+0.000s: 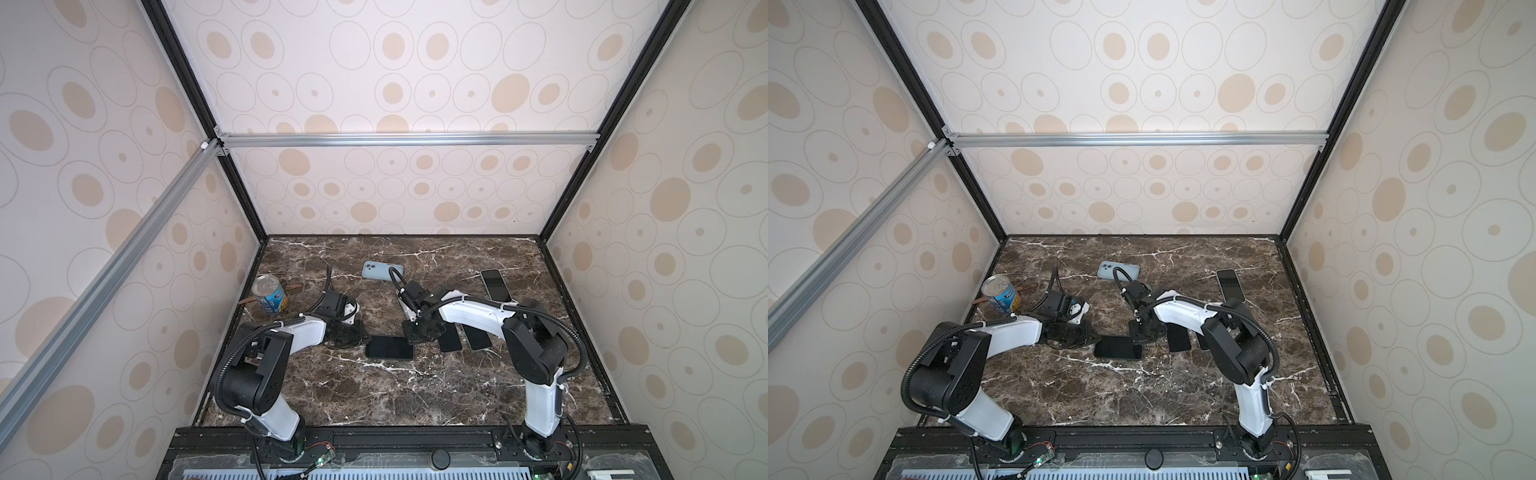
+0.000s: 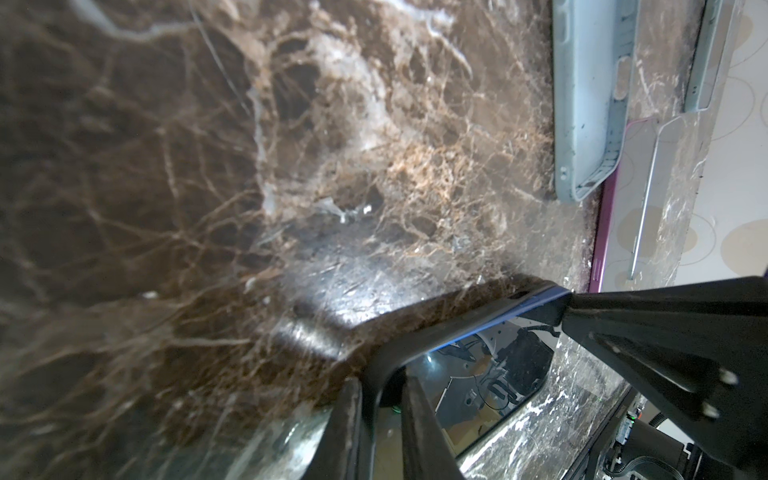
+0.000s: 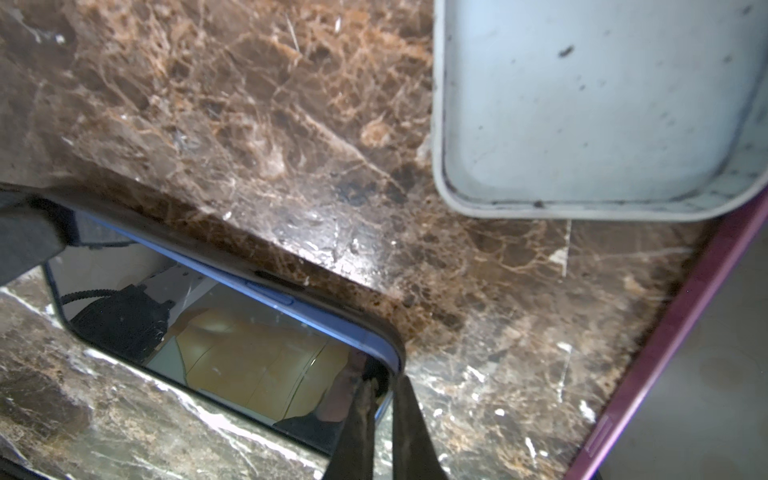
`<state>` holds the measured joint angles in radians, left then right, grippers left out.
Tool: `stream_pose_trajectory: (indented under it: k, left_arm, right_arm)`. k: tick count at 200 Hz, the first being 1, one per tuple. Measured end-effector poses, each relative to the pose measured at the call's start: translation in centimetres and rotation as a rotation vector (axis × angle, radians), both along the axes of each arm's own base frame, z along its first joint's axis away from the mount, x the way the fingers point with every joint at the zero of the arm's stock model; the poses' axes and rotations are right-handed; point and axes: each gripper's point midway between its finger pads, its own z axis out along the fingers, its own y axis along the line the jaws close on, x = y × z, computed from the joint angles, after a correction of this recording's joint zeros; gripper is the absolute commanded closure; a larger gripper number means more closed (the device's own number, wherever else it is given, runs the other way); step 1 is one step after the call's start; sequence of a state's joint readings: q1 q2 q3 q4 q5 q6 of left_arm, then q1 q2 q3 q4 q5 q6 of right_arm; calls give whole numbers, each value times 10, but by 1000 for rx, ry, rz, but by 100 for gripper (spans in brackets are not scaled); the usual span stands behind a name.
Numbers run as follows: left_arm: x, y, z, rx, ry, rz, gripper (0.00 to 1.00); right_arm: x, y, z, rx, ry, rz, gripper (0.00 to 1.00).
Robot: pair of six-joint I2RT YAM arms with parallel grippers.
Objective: Put the phone into the phone case
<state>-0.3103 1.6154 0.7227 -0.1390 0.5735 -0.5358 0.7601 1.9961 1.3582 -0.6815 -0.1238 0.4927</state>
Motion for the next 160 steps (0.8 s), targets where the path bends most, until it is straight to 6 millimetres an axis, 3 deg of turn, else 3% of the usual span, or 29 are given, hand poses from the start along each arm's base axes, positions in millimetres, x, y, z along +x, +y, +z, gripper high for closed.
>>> stream_pose_trajectory:
  k: [139,160]
  left_arm:
    - [0,1,-1,4,2,2,81]
    - [0,1,0,7,-1,4,81]
  right_arm:
    - [1,0,-7,9,23,-16,90]
    - [1,2,-5,-59,-41,35,85]
